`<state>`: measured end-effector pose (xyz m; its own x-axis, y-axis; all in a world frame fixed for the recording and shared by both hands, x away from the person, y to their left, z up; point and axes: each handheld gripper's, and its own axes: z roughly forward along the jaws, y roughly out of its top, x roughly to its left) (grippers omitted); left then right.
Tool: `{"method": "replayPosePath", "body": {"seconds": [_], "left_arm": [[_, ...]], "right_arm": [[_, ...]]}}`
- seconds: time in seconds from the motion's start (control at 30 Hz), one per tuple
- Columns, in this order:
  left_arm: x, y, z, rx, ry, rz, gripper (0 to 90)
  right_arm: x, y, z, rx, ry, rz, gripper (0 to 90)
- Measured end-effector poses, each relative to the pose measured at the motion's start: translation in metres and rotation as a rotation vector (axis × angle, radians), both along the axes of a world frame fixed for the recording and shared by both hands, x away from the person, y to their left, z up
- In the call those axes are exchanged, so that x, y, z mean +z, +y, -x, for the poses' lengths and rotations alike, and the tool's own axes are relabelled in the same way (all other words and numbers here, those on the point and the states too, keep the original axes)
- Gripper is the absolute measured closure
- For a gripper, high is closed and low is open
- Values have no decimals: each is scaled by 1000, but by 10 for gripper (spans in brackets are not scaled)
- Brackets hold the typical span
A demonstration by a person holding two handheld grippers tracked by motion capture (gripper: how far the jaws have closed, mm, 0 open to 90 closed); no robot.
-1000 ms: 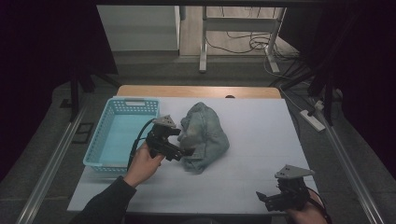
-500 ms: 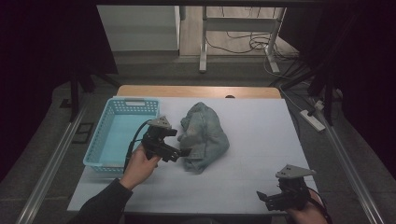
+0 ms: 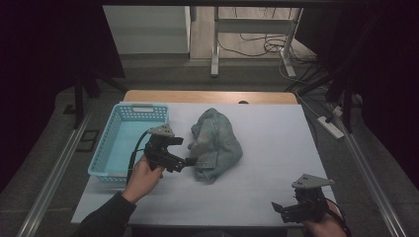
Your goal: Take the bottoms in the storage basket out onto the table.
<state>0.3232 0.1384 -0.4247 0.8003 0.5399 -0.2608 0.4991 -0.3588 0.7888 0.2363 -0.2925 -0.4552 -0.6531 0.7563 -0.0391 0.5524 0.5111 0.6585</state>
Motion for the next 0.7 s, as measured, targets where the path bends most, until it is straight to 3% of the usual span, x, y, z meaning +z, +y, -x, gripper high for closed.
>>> {"method": "replayPosePath", "body": {"seconds": [0.7], "left_arm": [[-1, 10, 12, 17, -25, -13, 0]], "right_arm": [[0, 0, 0, 0, 0, 3, 0]]}}
